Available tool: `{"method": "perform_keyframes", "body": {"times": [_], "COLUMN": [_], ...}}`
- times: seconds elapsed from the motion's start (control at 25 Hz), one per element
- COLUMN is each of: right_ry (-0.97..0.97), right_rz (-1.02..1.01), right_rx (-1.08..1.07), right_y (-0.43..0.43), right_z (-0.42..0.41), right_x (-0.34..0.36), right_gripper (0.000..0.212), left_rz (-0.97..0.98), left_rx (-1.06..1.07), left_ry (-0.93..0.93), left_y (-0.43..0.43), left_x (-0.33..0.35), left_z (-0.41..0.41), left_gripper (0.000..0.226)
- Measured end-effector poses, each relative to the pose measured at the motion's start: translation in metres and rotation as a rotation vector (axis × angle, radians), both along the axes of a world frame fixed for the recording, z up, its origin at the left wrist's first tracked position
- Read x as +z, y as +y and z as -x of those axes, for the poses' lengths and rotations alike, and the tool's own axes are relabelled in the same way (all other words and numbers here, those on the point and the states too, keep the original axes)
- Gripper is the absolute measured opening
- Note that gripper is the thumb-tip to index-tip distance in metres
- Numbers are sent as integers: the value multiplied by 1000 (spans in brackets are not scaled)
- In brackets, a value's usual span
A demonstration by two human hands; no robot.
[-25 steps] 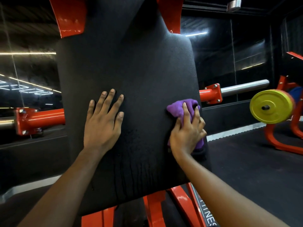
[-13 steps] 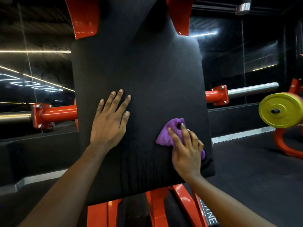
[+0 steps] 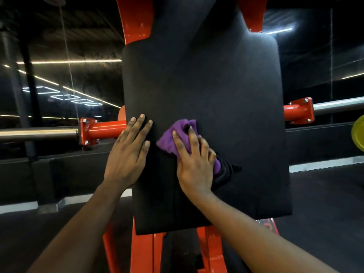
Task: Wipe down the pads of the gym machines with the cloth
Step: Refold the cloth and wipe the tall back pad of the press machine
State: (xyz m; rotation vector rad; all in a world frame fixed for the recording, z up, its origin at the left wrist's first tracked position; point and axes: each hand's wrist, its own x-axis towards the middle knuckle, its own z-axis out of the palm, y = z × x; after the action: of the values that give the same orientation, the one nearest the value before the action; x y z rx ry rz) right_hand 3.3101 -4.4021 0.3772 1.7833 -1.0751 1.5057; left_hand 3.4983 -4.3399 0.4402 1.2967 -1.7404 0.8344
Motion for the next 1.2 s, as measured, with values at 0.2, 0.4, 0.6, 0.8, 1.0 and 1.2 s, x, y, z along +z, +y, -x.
{"method": "perform_keyframes", "body": {"times": [0.2, 0.4, 0.6, 0.8, 1.0, 1.2], "right_ry": [71, -299, -309, 183, 287, 171], "right_rz": [24, -111, -111, 54, 40, -1], "right_rx": [-89, -133, -111, -31, 1, 58], "right_y": [-16, -26, -14, -5, 3, 15], "right_z": [57, 101, 37, 12, 16, -39], "right_x": [-51, 17, 78, -4, -22, 106], "right_gripper": [65, 65, 63, 68, 72, 59], "left_rz": [-3, -21, -78, -118, -180, -205], "left_rx": [-38, -113, -215, -217, -206, -193], "left_ry": [72, 158, 206, 409, 651, 727], "left_y": [0, 3, 9, 24, 39, 47], "left_x": [-6, -7, -11, -72, -140, -146], "left_z": [7, 12, 3, -4, 10, 14], "left_gripper": [53, 51, 55, 59, 62, 57]}}
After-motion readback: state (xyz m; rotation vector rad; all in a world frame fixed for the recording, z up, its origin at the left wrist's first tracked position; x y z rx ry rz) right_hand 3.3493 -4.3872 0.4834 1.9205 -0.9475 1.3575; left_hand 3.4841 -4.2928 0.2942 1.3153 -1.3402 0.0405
